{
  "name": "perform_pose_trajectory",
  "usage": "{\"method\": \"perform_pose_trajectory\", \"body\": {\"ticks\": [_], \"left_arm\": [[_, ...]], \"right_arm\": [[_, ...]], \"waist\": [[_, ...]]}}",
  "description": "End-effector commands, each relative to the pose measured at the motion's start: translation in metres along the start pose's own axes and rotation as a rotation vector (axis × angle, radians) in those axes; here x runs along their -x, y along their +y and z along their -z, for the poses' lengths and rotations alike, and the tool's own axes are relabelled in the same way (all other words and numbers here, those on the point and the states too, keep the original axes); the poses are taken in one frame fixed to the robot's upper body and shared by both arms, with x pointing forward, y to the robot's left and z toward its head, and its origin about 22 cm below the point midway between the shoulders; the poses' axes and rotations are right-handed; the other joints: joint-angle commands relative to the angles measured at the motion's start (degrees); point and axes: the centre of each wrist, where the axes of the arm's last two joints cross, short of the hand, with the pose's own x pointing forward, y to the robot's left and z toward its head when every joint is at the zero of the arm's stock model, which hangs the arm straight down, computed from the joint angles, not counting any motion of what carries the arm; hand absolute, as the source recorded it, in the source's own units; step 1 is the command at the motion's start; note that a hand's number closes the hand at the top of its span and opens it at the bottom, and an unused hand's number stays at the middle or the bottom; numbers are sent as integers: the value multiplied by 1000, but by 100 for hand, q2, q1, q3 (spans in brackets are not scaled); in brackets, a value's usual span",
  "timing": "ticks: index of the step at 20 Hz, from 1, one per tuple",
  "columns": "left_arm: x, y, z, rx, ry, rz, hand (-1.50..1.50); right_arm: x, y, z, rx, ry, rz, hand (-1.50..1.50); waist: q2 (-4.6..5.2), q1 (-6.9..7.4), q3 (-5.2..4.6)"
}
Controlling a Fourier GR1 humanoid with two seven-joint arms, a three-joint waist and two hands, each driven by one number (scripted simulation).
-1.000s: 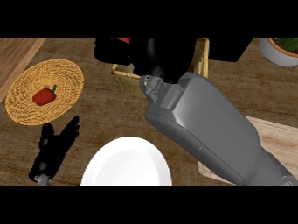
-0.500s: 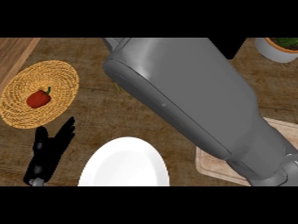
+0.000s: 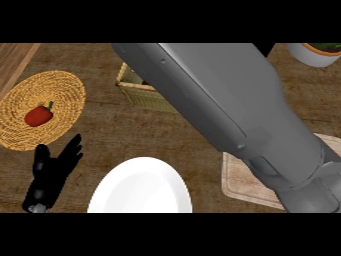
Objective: Pick the tomato from the cutting board and place it in the basket
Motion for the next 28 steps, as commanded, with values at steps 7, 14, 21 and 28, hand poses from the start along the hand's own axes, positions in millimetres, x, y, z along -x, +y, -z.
{"method": "perform_pose_trajectory", "body": {"ticks": [7, 14, 21, 28], "left_arm": [[18, -11, 4, -10, 60, -13, 0], [4, 11, 5, -9, 25, -13, 0], [19, 3, -10, -44, 53, -45, 0], [37, 4, 3, -66, 67, -33, 0]], "right_arm": [[31, 24, 22, 5, 263, 294, 150], [74, 65, 22, 13, 270, 289, 150], [90, 83, 29, 3, 320, 0, 150], [93, 84, 22, -5, 229, -12, -150]], "waist": [[45, -101, -41], [25, -90, -36], [-63, -360, -26], [-77, -521, -23]]}}
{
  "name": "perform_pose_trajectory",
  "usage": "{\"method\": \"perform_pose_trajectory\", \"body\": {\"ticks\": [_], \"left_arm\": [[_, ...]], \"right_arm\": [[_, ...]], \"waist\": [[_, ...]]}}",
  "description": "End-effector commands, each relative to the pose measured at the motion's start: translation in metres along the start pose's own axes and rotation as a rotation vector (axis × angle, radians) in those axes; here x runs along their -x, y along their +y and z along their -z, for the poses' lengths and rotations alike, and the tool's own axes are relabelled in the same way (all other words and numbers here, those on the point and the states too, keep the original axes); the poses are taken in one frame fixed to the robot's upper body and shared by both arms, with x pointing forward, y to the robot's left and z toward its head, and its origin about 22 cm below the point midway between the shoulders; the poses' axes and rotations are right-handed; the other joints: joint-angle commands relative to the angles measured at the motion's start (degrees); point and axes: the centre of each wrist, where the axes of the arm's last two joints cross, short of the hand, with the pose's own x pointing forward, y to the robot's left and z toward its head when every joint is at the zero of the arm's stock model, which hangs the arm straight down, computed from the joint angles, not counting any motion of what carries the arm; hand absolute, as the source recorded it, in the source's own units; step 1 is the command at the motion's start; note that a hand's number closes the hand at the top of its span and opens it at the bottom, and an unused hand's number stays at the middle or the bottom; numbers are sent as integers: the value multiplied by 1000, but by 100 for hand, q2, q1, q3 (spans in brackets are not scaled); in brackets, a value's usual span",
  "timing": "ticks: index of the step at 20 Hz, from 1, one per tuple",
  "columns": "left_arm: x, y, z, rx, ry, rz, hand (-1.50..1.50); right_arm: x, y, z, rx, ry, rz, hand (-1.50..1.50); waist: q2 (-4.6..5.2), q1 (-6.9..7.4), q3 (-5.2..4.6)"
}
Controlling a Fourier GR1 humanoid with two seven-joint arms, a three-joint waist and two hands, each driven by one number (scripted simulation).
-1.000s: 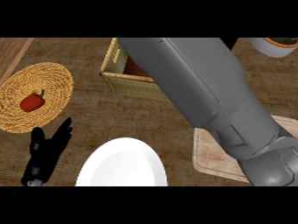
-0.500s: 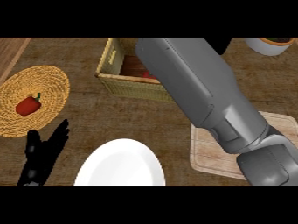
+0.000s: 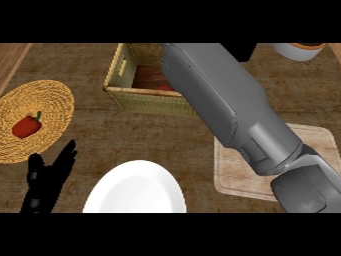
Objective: Pick the tomato from the cutting board and place it in the basket
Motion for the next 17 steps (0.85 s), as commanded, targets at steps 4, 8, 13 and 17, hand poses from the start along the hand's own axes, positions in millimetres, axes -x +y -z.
{"method": "perform_pose_trajectory", "body": {"ticks": [4, 8, 13, 17], "left_arm": [[1, -5, -2, 10, 63, -17, 0], [19, 1, -2, -21, 91, -31, 0], [3, 28, 5, -47, 79, -42, 0], [25, 14, -14, -57, 96, -53, 0]], "right_arm": [[-17, -19, 6, 50, 39, 70, -150], [-6, -21, 3, 85, 75, 161, -150], [-2, -48, 15, 140, 106, 221, -150], [33, -64, 30, 147, 156, 213, -150]], "waist": [[15, -58, -55], [-31, -210, -54], [-73, -362, -53], [-113, -417, -46]]}}
